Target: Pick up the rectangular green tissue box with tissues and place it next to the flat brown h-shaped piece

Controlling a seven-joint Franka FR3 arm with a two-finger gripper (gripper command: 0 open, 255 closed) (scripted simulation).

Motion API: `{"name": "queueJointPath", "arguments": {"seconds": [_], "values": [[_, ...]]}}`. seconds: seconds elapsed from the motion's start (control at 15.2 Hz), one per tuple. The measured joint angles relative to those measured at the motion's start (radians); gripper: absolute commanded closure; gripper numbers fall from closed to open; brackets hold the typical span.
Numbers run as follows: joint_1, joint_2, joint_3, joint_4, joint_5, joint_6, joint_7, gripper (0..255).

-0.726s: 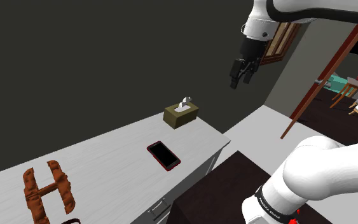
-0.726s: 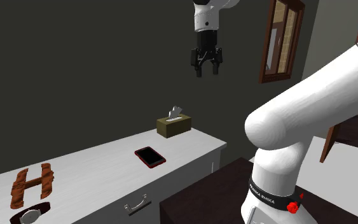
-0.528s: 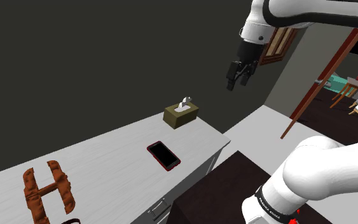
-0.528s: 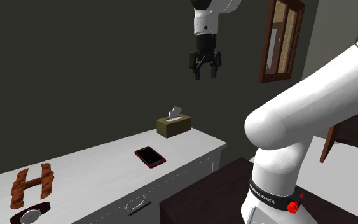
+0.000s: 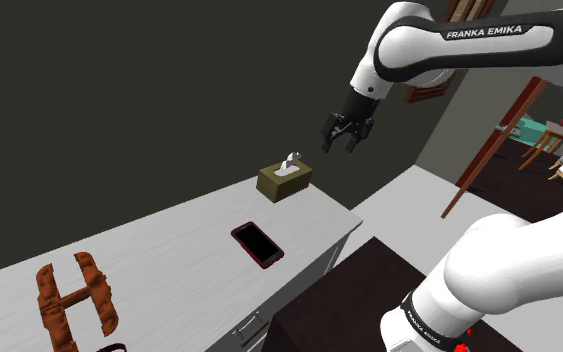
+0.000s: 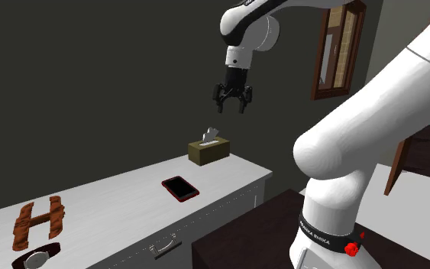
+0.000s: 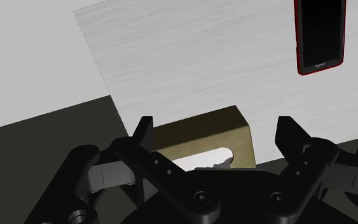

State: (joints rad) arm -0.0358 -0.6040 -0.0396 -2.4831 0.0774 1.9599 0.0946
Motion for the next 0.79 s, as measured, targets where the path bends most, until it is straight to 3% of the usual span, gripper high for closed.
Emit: {"name": "queueJointPath", "arguments": {"seconds": [0.4, 0.79], "values": [[0.019, 0.165, -0.022, -0.023, 0.130, 0.279, 0.044, 0], [0.066, 0.371, -0.065, 0.005, 0.325, 0.538, 0.001, 0]]}}
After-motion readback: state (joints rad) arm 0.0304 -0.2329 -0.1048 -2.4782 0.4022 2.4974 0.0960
